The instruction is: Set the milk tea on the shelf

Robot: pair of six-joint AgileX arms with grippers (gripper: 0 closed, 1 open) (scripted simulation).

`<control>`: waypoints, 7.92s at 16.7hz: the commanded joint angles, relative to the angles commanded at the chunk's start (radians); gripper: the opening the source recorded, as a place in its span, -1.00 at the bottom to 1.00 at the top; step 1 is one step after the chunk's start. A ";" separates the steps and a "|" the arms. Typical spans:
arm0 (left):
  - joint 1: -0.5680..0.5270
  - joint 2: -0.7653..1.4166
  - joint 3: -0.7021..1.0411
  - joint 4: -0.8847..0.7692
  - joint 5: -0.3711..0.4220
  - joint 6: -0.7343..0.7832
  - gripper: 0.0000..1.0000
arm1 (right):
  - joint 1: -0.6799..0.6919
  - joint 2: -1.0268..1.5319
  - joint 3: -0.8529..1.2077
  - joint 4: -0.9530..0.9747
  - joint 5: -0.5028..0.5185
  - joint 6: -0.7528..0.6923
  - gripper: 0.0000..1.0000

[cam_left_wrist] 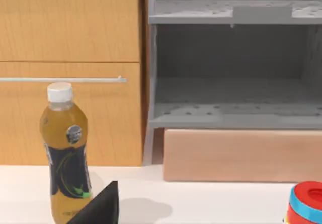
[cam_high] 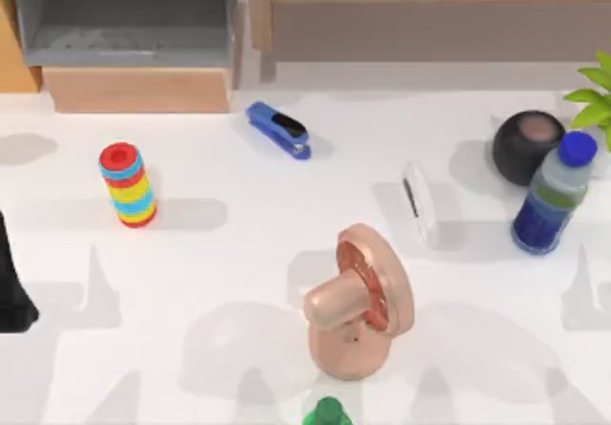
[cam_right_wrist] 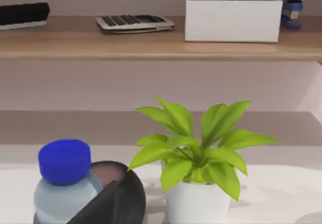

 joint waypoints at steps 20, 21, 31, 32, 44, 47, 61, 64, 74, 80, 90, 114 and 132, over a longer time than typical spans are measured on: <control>0.000 0.000 0.000 0.000 0.000 0.000 1.00 | -0.603 1.488 0.380 1.130 -0.563 0.023 1.00; 0.000 0.000 0.000 0.000 0.000 0.000 1.00 | -0.642 1.597 0.406 1.207 -0.601 0.023 1.00; 0.000 0.000 0.000 0.000 0.000 0.000 1.00 | -0.878 2.217 0.563 1.670 -0.836 0.009 1.00; 0.000 0.000 0.000 0.000 0.000 0.000 1.00 | -0.880 2.222 0.565 1.674 -0.838 0.009 1.00; 0.000 0.000 0.000 0.000 0.000 0.000 1.00 | -0.743 2.272 0.759 1.526 -0.700 0.006 1.00; 0.000 0.000 0.000 0.000 0.000 0.000 1.00 | -0.707 2.286 0.810 1.487 -0.665 0.005 1.00; 0.000 0.000 0.000 0.000 0.000 0.000 1.00 | -0.707 2.286 0.810 1.487 -0.665 0.005 -0.66; 0.000 0.000 0.000 0.000 0.000 0.000 1.00 | -0.707 2.286 0.810 1.487 -0.665 0.005 -1.00; 0.000 0.000 0.000 0.000 0.000 0.000 1.00 | -0.709 2.274 0.808 1.479 -0.665 0.006 -1.00; 0.000 0.000 0.000 0.000 0.000 0.000 1.00 | -0.710 2.247 0.806 1.455 -0.665 0.008 -1.00; 0.000 0.000 0.000 0.000 0.000 0.000 1.00 | -0.488 2.003 0.911 1.351 -0.457 0.003 -1.00; 0.000 0.000 0.000 0.000 0.000 0.000 1.00 | 0.483 1.984 1.437 0.557 0.524 -0.003 -1.00; 0.000 0.000 0.000 0.000 0.000 0.000 1.00 | 0.441 2.152 1.574 0.590 0.484 -0.003 -0.85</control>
